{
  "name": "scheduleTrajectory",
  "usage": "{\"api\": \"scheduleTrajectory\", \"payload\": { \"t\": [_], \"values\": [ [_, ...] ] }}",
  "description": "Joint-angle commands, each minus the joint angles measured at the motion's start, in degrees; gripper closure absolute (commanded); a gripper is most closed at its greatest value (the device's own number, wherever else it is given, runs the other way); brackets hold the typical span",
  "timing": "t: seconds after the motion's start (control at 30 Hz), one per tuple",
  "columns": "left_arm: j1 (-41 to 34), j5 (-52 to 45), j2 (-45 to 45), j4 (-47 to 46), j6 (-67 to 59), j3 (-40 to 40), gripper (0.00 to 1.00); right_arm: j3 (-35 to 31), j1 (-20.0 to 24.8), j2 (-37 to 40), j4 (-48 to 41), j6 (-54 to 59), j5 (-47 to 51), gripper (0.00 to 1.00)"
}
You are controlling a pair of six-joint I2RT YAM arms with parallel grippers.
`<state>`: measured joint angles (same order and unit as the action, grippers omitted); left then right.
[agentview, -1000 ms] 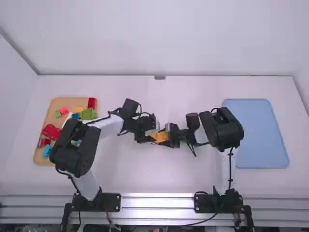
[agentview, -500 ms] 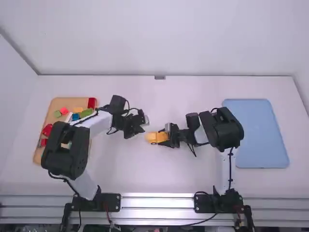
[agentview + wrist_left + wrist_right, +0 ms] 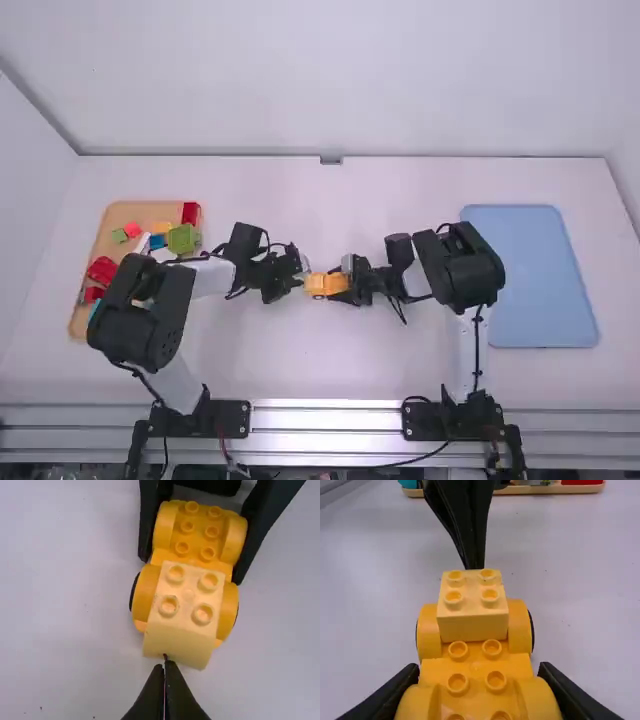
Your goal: Assemble lego blocks to make yellow taxi
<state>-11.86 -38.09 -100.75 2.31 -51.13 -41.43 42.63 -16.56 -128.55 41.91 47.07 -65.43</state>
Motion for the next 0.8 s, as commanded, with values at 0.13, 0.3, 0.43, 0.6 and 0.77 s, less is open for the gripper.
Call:
{"api": "scheduleTrajectory", "payload": {
  "t": [0.13, 0.3, 0.43, 0.6, 0.77],
  "values": [
    [0.17, -3.37, 1.01, -0.09, 0.42, 0.22, 0.98, -1.79, -0.42, -1.95, -1.86, -1.84, 3.58, 0.55],
    [0.15, -3.58, 1.01, -0.57, 0.39, 0.26, 0.98, -1.79, -0.44, -1.95, -1.81, -1.84, 3.56, 0.55],
    [-0.7, -5.68, 1.01, -0.02, 0.33, 0.26, 0.98, -1.79, -0.42, -1.95, -1.88, -1.84, 3.34, 0.55],
    [-2.36, -4.76, 1.01, 0.33, 0.37, 0.24, 0.98, -1.79, -0.42, -1.95, -1.86, -1.81, 3.34, 0.55],
    [-3.15, -4.28, 1.01, 0.85, 0.42, 0.24, 0.98, -1.79, -0.42, -1.95, -1.86, -1.84, 3.34, 0.55]
  ]
}}
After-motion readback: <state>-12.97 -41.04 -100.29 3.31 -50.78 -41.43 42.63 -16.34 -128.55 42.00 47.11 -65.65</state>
